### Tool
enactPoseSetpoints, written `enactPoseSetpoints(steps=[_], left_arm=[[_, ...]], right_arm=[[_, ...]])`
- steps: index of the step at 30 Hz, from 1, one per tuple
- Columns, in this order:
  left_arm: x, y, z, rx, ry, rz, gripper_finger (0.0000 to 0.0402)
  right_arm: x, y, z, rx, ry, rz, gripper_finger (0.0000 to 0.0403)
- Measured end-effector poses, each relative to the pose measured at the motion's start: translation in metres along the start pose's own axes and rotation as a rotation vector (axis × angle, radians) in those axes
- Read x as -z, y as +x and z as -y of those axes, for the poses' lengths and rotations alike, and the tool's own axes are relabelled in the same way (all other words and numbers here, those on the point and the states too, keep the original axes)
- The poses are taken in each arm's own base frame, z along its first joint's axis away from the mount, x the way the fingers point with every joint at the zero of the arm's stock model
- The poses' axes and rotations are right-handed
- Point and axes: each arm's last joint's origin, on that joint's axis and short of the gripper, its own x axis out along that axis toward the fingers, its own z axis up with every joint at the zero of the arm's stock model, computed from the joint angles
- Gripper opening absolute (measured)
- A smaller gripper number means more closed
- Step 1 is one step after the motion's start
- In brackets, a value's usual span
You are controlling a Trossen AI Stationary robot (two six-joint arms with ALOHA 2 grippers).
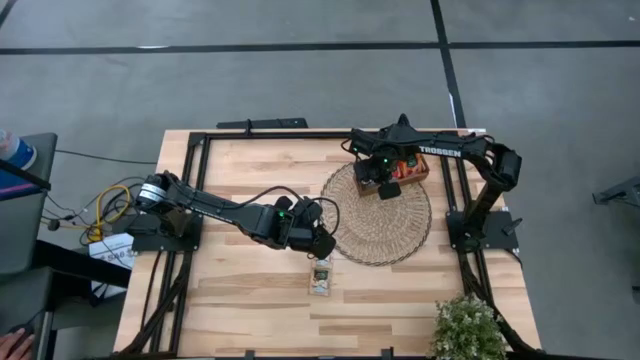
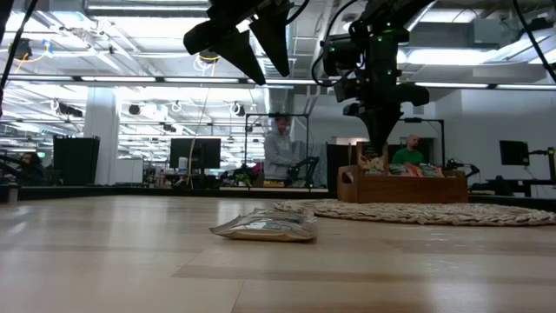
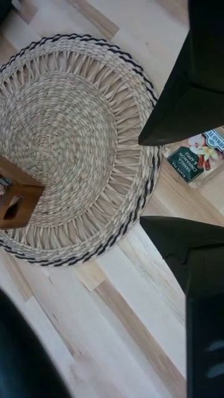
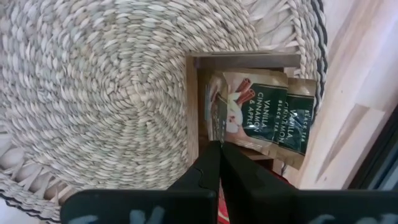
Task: Pick & Place Tea
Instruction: Put the brown tea pack into the left compartment of the brown organizer
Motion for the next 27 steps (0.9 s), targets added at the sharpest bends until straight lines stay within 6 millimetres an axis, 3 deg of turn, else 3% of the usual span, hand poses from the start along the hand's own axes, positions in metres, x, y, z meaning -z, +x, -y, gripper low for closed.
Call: enactPoseSetpoints(steps=[10,18,27], left_arm=[[0.0,0.0,0.0,0.002,0.0,-0.002,0.0188],[0.0,0.0,0.0,0.003,0.001,-0.003,0.0188],[0.0,0.0,0.001,0.006,0.003,-0.001,0.0188]], right_arm=[[0.0,0.002,0.001,0.001,-0.001,-0.006,0.0019],[-0.002,0.011,0.003,0.005,0.007,-0.047,0.0083],[-0.006,-0.006,0.01,0.102,0.012,-0.043,0.0139]])
